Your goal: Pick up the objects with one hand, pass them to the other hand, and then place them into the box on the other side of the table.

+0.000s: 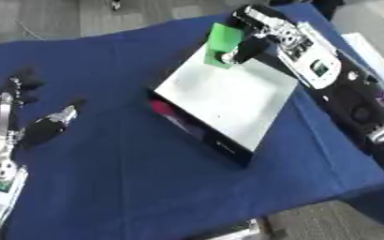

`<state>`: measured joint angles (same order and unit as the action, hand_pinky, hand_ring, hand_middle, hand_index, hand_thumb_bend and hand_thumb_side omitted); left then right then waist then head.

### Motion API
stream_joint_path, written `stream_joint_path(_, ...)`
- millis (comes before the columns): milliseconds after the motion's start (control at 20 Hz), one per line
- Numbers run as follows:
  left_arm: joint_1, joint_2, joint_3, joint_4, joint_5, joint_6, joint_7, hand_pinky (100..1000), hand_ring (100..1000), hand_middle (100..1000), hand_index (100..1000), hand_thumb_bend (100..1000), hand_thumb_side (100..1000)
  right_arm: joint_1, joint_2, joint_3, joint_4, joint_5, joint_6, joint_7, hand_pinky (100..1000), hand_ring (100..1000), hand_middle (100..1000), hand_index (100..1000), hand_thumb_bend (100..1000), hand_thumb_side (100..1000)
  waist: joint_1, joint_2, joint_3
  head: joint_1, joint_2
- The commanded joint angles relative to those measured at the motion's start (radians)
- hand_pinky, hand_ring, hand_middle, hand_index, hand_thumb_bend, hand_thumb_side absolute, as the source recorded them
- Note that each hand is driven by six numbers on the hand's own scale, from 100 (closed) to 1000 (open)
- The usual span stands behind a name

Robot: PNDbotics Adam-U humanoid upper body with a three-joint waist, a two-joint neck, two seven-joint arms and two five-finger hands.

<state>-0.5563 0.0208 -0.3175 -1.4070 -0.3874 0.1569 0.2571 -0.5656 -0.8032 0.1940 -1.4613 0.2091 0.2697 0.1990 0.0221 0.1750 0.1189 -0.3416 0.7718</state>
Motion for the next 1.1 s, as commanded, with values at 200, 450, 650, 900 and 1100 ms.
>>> stream_joint_path(200, -0.011, 0.012, 0.008, -0.015, 0.004, -0.001, 0.008, 781, 823, 677, 891, 663, 278, -0.009, -0.017, -0.004, 0.000, 0.043, -0.014, 0.056, 815, 741, 508, 662, 435, 100, 0.001, -0.036, 0.001, -0.006, -0.002)
stream_joint_path(450, -0.011, 0.010, 0.009, -0.015, 0.006, 0.001, 0.011, 782, 823, 676, 892, 666, 285, -0.009, -0.016, -0.007, -0.008, 0.098, -0.033, 0.111, 874, 837, 712, 837, 509, 100, 0.002, -0.036, 0.000, -0.007, -0.002)
stream_joint_path(650, -0.010, 0.010, 0.010, -0.015, 0.008, 0.002, 0.014, 783, 823, 676, 891, 668, 285, -0.010, -0.018, -0.011, -0.030, 0.158, -0.068, 0.120, 935, 918, 788, 918, 602, 132, 0.004, -0.035, -0.001, -0.006, -0.002)
stream_joint_path(900, -0.010, 0.009, 0.010, -0.015, 0.008, 0.003, 0.016, 784, 823, 667, 891, 667, 284, -0.009, -0.017, -0.020, -0.051, 0.232, -0.092, 0.109, 956, 947, 808, 941, 620, 185, 0.004, -0.035, -0.001, -0.007, -0.002)
stream_joint_path(1100, -0.011, 0.009, 0.010, -0.016, 0.007, 0.003, 0.017, 784, 822, 664, 891, 666, 282, -0.006, -0.015, -0.022, -0.062, 0.246, -0.099, 0.104, 955, 946, 808, 939, 625, 178, 0.004, -0.035, -0.001, -0.007, -0.002)
